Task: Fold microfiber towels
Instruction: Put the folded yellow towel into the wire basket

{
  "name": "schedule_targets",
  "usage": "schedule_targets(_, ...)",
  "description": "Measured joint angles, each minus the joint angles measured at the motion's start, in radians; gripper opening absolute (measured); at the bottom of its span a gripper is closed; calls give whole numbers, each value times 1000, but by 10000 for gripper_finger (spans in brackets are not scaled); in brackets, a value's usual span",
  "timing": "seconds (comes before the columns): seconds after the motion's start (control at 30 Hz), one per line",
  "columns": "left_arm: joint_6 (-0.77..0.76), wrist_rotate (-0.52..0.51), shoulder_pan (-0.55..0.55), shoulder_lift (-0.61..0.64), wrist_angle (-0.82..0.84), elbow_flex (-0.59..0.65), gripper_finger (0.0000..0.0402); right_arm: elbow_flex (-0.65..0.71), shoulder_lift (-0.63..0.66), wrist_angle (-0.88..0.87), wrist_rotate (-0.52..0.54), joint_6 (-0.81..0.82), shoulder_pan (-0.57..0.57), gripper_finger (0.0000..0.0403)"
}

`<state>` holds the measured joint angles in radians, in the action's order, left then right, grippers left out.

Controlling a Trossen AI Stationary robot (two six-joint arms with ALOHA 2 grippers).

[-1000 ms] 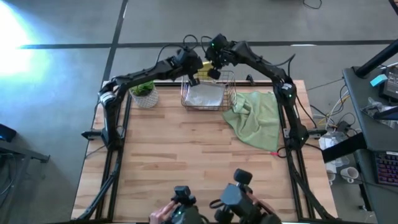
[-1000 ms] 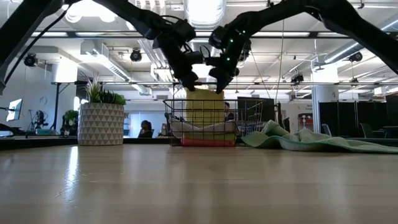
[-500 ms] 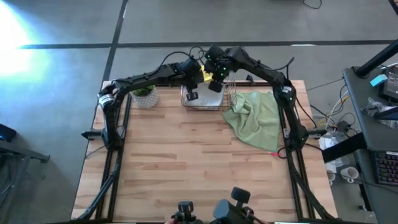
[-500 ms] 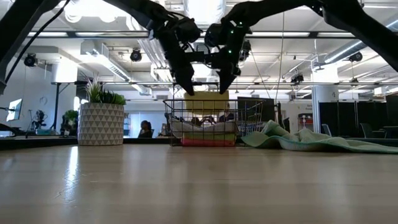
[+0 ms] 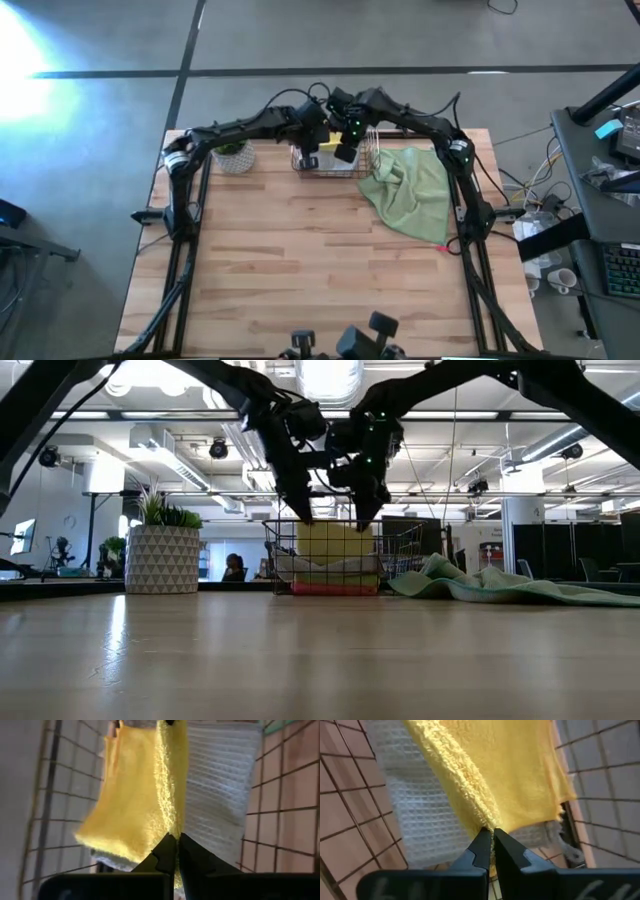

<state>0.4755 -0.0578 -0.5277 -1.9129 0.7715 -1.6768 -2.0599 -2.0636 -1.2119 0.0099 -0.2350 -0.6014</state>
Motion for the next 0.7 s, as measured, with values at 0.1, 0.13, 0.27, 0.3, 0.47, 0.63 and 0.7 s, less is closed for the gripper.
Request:
schedule_targets(0.1, -1, 32, 3, -11, 0, 5, 0, 18, 0, -5, -3, 15, 5, 8)
schedule_targets(0.13, 0, 34, 4, -11, 1, 11, 0, 21, 0, -6, -8, 20, 6, 8)
schedule_targets(0.27, 1, 47, 4, -10, 13, 26, 0, 26, -1, -18, -83, 25, 10, 8)
schedule_targets(0.3, 0, 56, 5, -9, 22, 28, 0, 27, -2, -19, -97, 26, 11, 8)
schedule_targets(0.47, 2, 75, 8, -4, 66, 35, 19, 27, -1, -27, -100, 42, 14, 15)
schedule_targets(0.63, 2, 75, 12, -3, 75, 35, 71, 27, -1, -33, -96, 53, 14, 50)
schedule_targets(0.7, 2, 75, 13, -3, 86, 35, 93, 27, -1, -28, -100, 67, 15, 69)
